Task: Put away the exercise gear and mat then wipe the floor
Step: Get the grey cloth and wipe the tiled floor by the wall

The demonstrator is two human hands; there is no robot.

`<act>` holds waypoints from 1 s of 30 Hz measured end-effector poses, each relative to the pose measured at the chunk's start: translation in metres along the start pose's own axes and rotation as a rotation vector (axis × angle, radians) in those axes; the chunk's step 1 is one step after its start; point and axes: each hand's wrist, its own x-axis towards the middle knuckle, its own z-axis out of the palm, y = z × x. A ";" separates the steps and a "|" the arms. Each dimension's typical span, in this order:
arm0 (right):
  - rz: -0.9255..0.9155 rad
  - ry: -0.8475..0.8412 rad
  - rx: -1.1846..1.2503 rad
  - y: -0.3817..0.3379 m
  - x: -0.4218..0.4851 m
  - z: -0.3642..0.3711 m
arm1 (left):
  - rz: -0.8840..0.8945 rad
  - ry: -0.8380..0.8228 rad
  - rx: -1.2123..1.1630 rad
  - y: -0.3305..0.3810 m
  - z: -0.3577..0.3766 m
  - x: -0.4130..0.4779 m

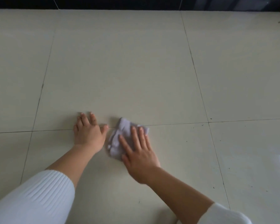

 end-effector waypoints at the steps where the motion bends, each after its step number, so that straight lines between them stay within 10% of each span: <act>1: -0.105 -0.027 -0.015 0.002 -0.001 -0.002 | 0.003 0.017 -0.018 -0.001 0.002 -0.001; 5: -0.197 0.030 -0.100 0.057 0.018 -0.015 | 0.021 -0.019 -0.022 -0.008 -0.001 0.001; 13: 0.552 0.144 0.098 0.118 0.062 -0.043 | -0.023 -0.251 0.097 -0.080 -0.034 0.034; 24: -0.338 0.033 -0.023 -0.048 0.043 0.012 | 0.197 -0.480 0.415 -0.106 -0.080 0.062; 30: -0.102 0.025 -0.110 0.002 0.099 -0.020 | 0.180 -0.425 0.209 -0.140 -0.057 0.047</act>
